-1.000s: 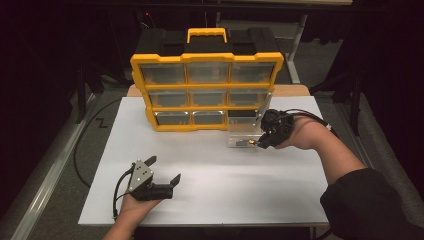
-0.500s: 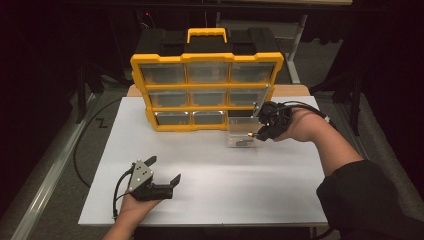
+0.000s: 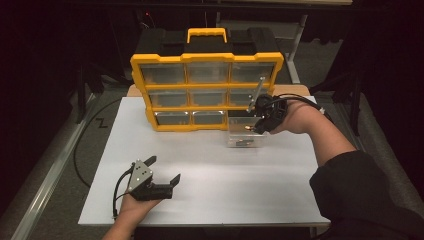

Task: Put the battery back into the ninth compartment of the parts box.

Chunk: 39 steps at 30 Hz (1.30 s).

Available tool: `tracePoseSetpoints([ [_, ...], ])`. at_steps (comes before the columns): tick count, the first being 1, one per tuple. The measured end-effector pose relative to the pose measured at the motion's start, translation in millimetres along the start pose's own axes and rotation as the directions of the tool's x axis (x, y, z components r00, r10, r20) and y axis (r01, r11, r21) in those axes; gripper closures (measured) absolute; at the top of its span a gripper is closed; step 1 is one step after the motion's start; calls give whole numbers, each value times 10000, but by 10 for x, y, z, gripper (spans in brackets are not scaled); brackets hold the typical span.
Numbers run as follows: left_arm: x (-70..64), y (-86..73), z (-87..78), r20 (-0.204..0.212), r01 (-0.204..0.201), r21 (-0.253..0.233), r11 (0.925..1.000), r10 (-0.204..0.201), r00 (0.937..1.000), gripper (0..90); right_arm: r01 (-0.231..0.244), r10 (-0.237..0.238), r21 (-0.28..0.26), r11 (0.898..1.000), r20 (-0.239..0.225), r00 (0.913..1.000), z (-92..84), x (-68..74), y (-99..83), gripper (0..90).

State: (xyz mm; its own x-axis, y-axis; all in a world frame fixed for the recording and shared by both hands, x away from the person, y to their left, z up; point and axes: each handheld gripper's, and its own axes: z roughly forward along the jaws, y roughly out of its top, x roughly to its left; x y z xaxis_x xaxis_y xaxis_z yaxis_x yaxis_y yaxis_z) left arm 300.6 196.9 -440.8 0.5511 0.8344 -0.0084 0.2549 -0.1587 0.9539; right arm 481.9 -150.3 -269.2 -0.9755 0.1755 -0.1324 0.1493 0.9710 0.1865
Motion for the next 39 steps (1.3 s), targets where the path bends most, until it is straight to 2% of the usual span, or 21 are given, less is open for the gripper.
tracePoseSetpoints([
  [16, 3, -3, 0, 7, -30, 7, 10000, 30, 10000, 2, -184, 179, 226, 9996, 244, 9995, 118, -174, 57, 788],
  [23, 5, -7, 7, -2, -69, 43, 10000, 69, 10000, 2, -136, 133, 167, 9998, 145, 9998, 133, -205, 79, 788],
  [25, 5, -8, 10, -11, -63, 52, 10000, 63, 10000, 3, -106, 106, 10, 9999, 125, 9999, 145, -208, 84, 785],
  [26, 5, -9, 11, -21, -71, 71, 9999, 72, 10000, 3, -98, 98, 17, 10000, 74, 9999, 150, -210, 84, 770],
  [27, 4, -9, 12, -15, -70, 68, 10000, 70, 10000, 3, -209, 210, -87, 9997, 49, 9998, 165, -219, 80, 665],
  [28, 5, -8, 10, -5, -87, 59, 9999, 87, 10000, 3, -282, 281, -96, 9996, -3, 9996, 170, -223, 79, 631],
  [30, 6, -9, 10, -11, -92, 49, 9999, 92, 10000, 3, -347, 346, -59, 9994, -129, 9993, 168, -193, 73, 617],
  [36, -6, -7, 14, -1, -111, 70, 9999, 111, 9999, 3, -266, 265, -88, 9996, -48, 9996, 89, -86, 14, 586],
  [39, -11, -7, 14, -4, -106, 85, 9999, 106, 9999, 3, -401, 401, -9, 9992, -65, 9992, 77, -9, -55, 573],
])
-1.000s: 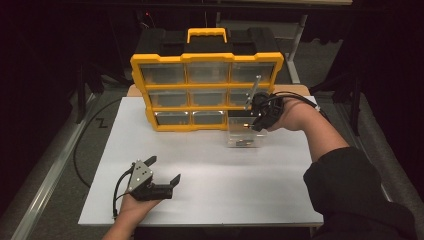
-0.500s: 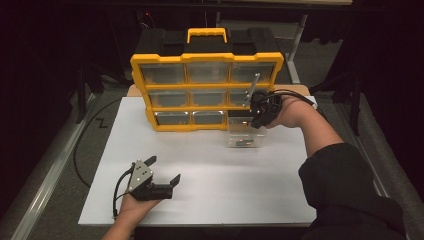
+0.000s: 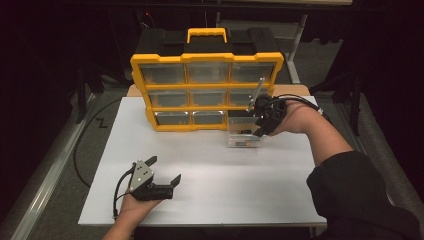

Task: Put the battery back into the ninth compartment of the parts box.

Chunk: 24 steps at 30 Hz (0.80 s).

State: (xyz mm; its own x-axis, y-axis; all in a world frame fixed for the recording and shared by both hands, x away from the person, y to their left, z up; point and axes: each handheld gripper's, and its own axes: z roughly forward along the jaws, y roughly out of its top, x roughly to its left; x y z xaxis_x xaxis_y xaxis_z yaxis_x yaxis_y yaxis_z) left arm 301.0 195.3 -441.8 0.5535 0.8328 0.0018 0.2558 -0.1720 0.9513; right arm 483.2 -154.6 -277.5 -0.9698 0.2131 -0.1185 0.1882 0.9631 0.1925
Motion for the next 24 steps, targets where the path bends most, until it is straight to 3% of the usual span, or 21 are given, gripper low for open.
tracePoseSetpoints([
  [11, 13, -2, 6, -52, 52, 41, 10000, -51, 10000, 2, -550, 550, 56, 9985, 28, 9985, 6, 206, -326, 491],
  [24, 2, -4, 14, -94, -4, 82, 10000, 5, 10000, 2, -953, 952, 67, 9954, 60, 9954, 134, 409, -588, 322],
])
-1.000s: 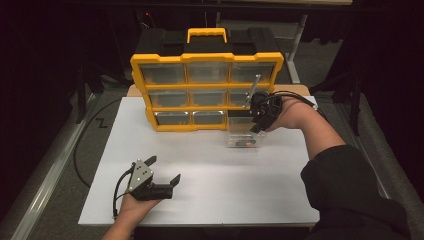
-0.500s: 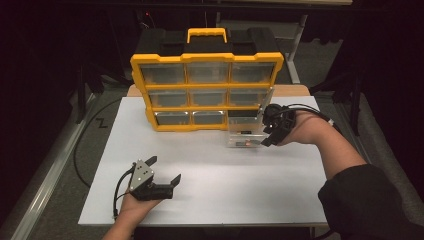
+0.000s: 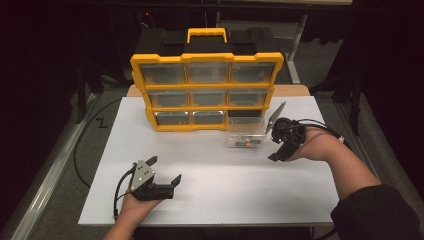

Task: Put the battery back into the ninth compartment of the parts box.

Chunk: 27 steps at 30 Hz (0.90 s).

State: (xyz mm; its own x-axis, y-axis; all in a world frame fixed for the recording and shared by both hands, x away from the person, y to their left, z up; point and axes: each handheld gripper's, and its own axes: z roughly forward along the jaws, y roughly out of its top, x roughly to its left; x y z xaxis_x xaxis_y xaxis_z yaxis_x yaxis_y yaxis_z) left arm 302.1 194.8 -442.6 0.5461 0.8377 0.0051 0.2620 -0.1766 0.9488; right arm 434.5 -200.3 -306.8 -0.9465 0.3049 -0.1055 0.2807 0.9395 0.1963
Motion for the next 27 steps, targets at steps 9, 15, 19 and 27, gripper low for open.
tracePoseSetpoints([
  [9, 8, 1, -3, -39, 32, -31, 10000, -32, 10000, 3, -194, 194, 37, 9998, 7, 9998, 92, 117, -97, 238],
  [15, 7, -1, -1, -36, 47, -19, 10000, -47, 10000, 3, -361, 360, 66, 9993, 128, 9993, 196, 169, -151, 174],
  [19, 8, 2, -5, -40, 43, -10, 10000, -43, 10000, 3, -520, 520, 50, 9986, 44, 9986, 300, 189, -195, 149],
  [27, 2, -1, 4, -7, 5, -8, 10000, -5, 10000, 3, -695, 697, 175, 9974, -132, 9975, 521, 235, -220, 33],
])
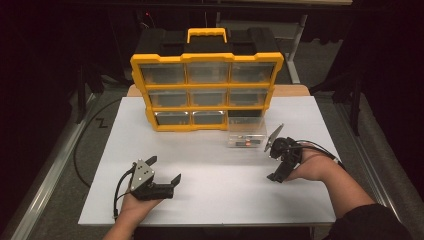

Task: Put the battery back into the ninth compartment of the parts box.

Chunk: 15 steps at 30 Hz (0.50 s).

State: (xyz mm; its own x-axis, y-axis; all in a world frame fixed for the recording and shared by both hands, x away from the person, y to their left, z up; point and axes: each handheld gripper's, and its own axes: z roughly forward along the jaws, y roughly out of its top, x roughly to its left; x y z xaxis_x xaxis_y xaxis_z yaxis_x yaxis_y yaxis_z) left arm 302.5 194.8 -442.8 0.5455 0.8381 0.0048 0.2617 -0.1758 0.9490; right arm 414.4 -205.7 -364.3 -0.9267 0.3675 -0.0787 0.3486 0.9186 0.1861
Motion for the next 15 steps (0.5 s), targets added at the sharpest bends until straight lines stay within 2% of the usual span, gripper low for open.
tracePoseSetpoints([
  [4, 6, -1, 2, -15, 4, 42, 10000, -4, 10000, 3, -139, 139, -103, 9999, -37, 9999, 103, 15, -4, 8],
  [6, 3, 1, -1, -7, 32, 16, 10000, -32, 10000, 3, -231, 231, 26, 9997, -77, 9997, 158, 26, -6, 9],
  [10, 13, 8, -3, 40, 196, 21, 9998, -196, 9998, 3, -95, 95, 251, 9996, 6, 10000, 274, 52, -7, 9],
  [15, 15, 10, -11, 17, 168, 17, 9999, -168, 9999, 3, 117, -114, 256, 9996, -84, 9999, 353, 82, 6, 9],
])
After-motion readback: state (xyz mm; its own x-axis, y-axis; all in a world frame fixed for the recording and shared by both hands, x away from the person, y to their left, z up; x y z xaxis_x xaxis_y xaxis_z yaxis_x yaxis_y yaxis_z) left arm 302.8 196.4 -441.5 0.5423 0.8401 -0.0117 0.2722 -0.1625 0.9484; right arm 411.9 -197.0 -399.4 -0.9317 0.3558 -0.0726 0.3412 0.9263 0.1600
